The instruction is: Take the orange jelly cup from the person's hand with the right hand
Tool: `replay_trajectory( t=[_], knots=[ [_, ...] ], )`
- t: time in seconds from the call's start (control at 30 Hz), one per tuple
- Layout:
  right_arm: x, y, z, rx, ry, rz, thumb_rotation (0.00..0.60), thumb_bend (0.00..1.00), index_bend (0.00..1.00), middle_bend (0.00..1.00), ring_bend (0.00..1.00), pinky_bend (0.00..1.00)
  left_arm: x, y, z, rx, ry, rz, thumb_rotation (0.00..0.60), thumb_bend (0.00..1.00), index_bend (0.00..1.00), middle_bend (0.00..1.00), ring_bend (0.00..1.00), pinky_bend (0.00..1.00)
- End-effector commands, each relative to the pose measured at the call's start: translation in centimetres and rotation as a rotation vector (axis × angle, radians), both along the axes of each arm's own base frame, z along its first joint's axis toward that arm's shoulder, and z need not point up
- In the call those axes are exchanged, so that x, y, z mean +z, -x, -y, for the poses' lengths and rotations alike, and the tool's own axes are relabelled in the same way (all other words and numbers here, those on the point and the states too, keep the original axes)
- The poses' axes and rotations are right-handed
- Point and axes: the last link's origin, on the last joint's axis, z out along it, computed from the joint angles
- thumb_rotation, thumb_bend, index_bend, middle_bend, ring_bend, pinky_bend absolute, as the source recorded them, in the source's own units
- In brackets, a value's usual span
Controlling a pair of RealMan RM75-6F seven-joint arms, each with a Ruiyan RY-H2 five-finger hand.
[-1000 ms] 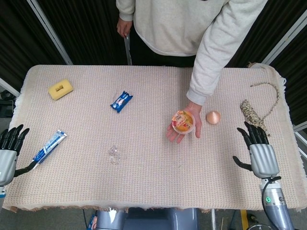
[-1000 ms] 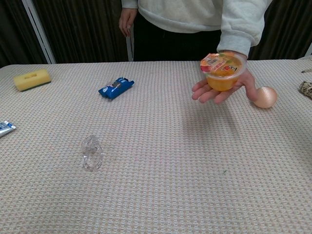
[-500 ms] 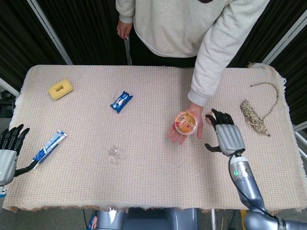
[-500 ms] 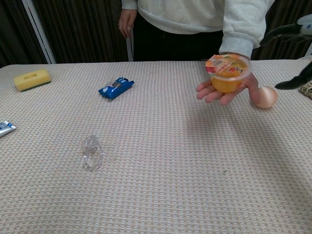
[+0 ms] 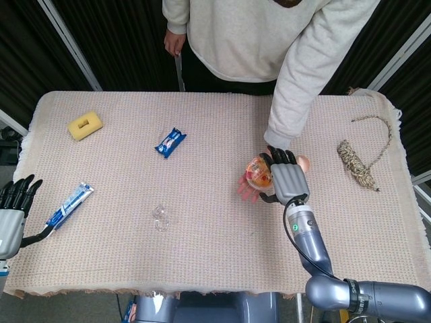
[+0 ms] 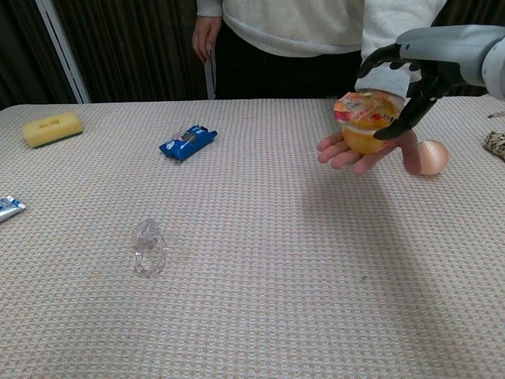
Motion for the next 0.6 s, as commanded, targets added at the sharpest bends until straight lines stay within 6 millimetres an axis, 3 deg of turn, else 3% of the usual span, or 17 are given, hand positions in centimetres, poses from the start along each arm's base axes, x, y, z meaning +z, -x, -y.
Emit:
replay_trajectory(
  t=[0.03, 0.3, 0.4, 0.6],
  knots=[
    [-0.5, -0.1, 0.3, -0.022, -0.008, -0.003, 0.600, 0.16, 0.16, 0.03, 0.00, 0.00, 0.0, 0.0, 0.0, 0.002, 0.002, 0.001, 0.600, 0.20, 0.01, 0.00, 0.00, 0.00],
    [-1.3, 0.0, 1.0, -0.041, -0.014, -0.020, 0.600, 0.17, 0.16, 0.04, 0.00, 0.01, 0.0, 0.1, -0.1, 0.012, 0.009, -0.001, 0.600, 0.20, 0.01, 0.00, 0.00, 0.00],
    [-1.6, 0.0, 1.2, -0.043, -0.012, -0.019, 0.600, 0.18, 0.21, 0.09, 0.02, 0.06, 0.0, 0.0, -0.1, 0.015, 0.009, -0.002, 0.600, 0.20, 0.01, 0.00, 0.00, 0.00],
    [-1.7, -0.1, 1.6, -0.008, 0.080, -0.001, 0.600, 0.26, 0.57, 0.51, 0.46, 0.52, 0.0, 0.0, -0.1, 0.016, 0.009, -0.001, 0.600, 0.20, 0.01, 0.00, 0.00, 0.00]
  ],
)
